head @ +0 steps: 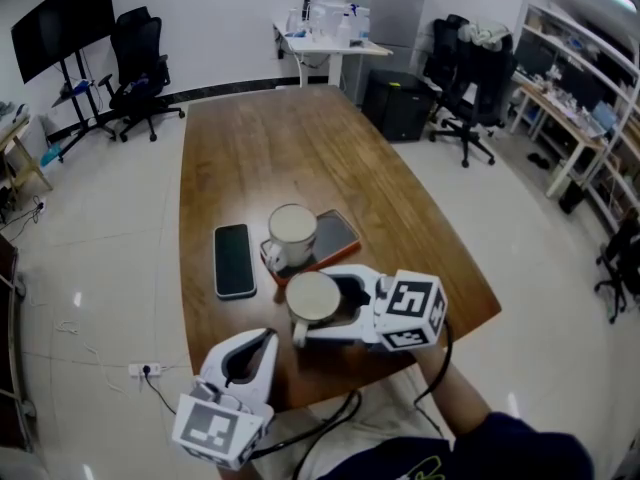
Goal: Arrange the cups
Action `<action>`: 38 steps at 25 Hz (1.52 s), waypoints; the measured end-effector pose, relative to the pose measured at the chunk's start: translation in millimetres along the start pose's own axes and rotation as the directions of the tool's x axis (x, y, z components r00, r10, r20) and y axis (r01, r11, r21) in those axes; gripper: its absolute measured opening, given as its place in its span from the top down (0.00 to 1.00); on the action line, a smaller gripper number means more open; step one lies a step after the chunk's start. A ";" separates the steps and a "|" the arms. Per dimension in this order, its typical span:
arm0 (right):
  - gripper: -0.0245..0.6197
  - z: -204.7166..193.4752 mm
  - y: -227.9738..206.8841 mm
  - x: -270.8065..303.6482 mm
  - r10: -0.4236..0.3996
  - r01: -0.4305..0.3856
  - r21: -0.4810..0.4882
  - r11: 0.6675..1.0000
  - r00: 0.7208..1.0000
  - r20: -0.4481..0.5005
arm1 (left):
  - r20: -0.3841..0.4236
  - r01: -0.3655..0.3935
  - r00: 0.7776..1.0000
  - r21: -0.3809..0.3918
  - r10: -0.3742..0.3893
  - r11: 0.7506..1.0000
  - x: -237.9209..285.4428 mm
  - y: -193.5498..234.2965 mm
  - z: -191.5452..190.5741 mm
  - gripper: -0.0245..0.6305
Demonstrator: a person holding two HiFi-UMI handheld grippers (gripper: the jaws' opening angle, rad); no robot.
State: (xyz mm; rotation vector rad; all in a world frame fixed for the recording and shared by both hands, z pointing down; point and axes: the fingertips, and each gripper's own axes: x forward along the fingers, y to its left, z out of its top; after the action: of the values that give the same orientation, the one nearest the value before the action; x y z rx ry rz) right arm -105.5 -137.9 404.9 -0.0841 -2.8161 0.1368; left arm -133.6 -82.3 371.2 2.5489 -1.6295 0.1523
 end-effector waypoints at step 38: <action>0.38 19.1 -7.5 -23.3 -0.146 0.151 -0.022 0.988 0.978 0.151 | -0.003 0.009 1.000 -0.004 -0.009 1.000 0.2 -2.5 -0.2 0.96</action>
State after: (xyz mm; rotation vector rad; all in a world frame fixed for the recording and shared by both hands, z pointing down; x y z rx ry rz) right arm -89.8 -148.7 380.4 0.1342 -2.9615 0.0640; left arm -131.3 -81.3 371.4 2.5511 -1.6151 0.1518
